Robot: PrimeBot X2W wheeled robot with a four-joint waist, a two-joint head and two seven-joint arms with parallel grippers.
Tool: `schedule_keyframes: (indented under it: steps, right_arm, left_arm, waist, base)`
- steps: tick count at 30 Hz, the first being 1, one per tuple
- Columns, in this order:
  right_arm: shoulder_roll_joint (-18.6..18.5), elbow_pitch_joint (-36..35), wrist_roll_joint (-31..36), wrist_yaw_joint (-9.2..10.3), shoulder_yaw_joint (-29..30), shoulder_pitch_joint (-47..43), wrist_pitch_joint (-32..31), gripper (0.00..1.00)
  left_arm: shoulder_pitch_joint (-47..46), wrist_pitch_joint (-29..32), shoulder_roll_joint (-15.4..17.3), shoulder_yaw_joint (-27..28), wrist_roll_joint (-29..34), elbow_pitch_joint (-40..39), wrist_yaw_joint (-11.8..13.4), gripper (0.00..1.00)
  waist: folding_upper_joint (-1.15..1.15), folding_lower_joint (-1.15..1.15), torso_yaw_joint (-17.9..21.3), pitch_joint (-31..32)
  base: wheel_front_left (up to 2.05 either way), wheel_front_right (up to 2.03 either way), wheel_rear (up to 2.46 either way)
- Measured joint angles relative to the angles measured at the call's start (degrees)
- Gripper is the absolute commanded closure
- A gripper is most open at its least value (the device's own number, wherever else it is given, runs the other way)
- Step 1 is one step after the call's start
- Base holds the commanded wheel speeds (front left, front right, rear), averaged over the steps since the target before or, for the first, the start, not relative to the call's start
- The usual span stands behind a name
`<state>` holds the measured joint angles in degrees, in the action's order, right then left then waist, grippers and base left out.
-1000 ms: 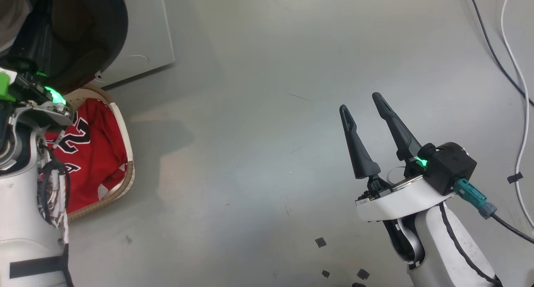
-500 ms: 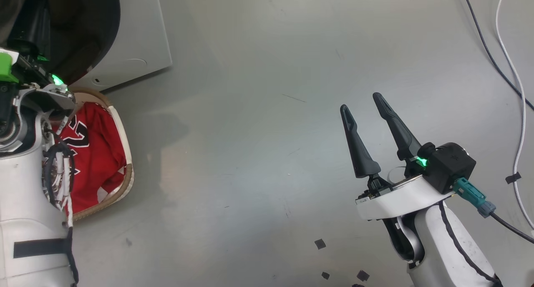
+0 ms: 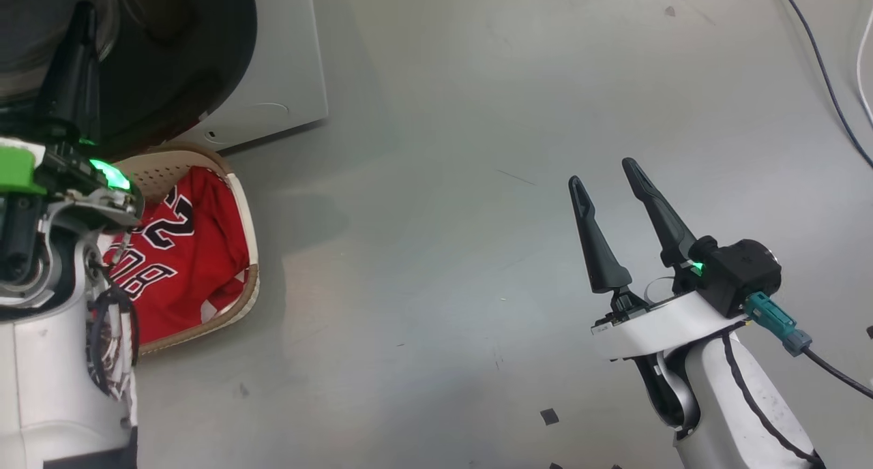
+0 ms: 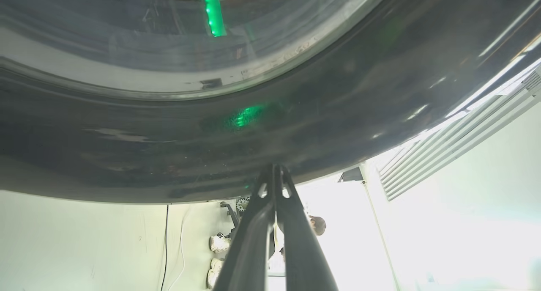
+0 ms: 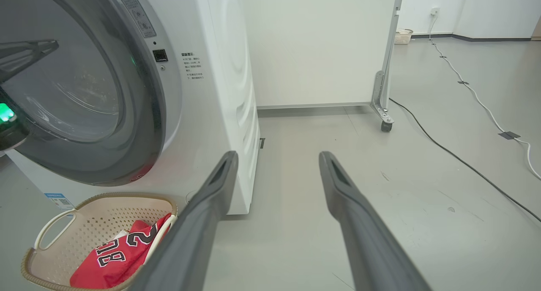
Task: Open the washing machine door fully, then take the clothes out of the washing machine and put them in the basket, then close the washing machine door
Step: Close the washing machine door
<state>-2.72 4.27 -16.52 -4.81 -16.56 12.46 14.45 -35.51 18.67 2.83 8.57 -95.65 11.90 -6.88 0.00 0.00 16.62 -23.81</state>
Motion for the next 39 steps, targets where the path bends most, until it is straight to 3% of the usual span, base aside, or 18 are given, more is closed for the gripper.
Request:
schedule_keyframes:
  steps: [8, 9, 10, 12, 13, 27, 35, 39]
  right_arm:
    - [-0.01, 1.09, 1.67, -0.01, 1.59, -0.71, 0.00, 0.00]
    - [-0.03, 1.20, 1.80, -0.01, 1.71, -1.01, 0.00, 0.00]
    - [-0.04, 1.40, 2.07, -0.01, 1.77, -1.28, -0.01, 0.00]
    - [-0.05, 1.71, 2.21, -0.02, 1.87, -1.59, 0.00, 0.00]
    - [-0.07, 1.77, 2.52, -0.02, 2.15, -1.91, 0.00, 0.00]
    - [-0.47, 2.66, 3.10, -0.01, 4.11, -4.91, 0.00, 0.00]
    - [-0.54, 2.71, 4.05, -0.07, 4.36, -5.34, 0.00, 0.00]
    - [-0.73, 2.53, 4.64, -0.08, 4.70, -6.07, -0.01, 0.00]
  left_arm:
    - [9.23, 0.27, -1.07, 0.92, -3.24, -7.98, 0.00, 1.00]
    - [10.53, 0.52, -1.15, 0.83, -3.26, -8.71, 0.00, 0.96]
    - [11.83, 0.51, -1.23, 0.83, -3.46, -9.23, 0.00, 0.75]
    - [14.55, 0.47, -1.29, 0.88, -3.93, -10.27, 0.00, 0.44]
    - [16.93, 0.36, -1.29, 0.87, -4.14, -11.09, 0.00, 0.00]
    - [27.47, -8.56, -1.22, -2.10, -4.97, -15.01, 0.00, 0.00]
    - [29.68, -15.64, -1.16, -5.00, 3.74, -18.89, 0.00, 0.00]
    - [30.14, -19.09, -1.10, -6.87, 16.13, -20.69, 0.00, 0.00]
  waist:
    - [0.00, 0.00, -3.24, 2.03]
    - [0.00, 0.00, -3.65, 2.35]
    - [0.00, 0.00, -4.03, 2.69]
    - [0.00, 0.00, -4.77, 3.40]
    - [0.00, 0.00, -5.47, 4.12]
    - [0.00, 0.00, -10.57, 8.14]
    - [0.00, 0.00, -13.07, 9.79]
    - [0.00, 0.00, -14.15, 10.38]
  base:
    - [0.00, 0.00, 0.00]
    - [0.00, 0.00, 0.00]
    - [0.00, 0.00, 0.00]
    - [0.00, 0.00, 0.00]
    - [0.00, 0.00, 0.00]
    - [0.00, 0.00, 0.00]
    - [0.00, 0.00, 0.00]
    - [0.00, 0.00, 0.00]
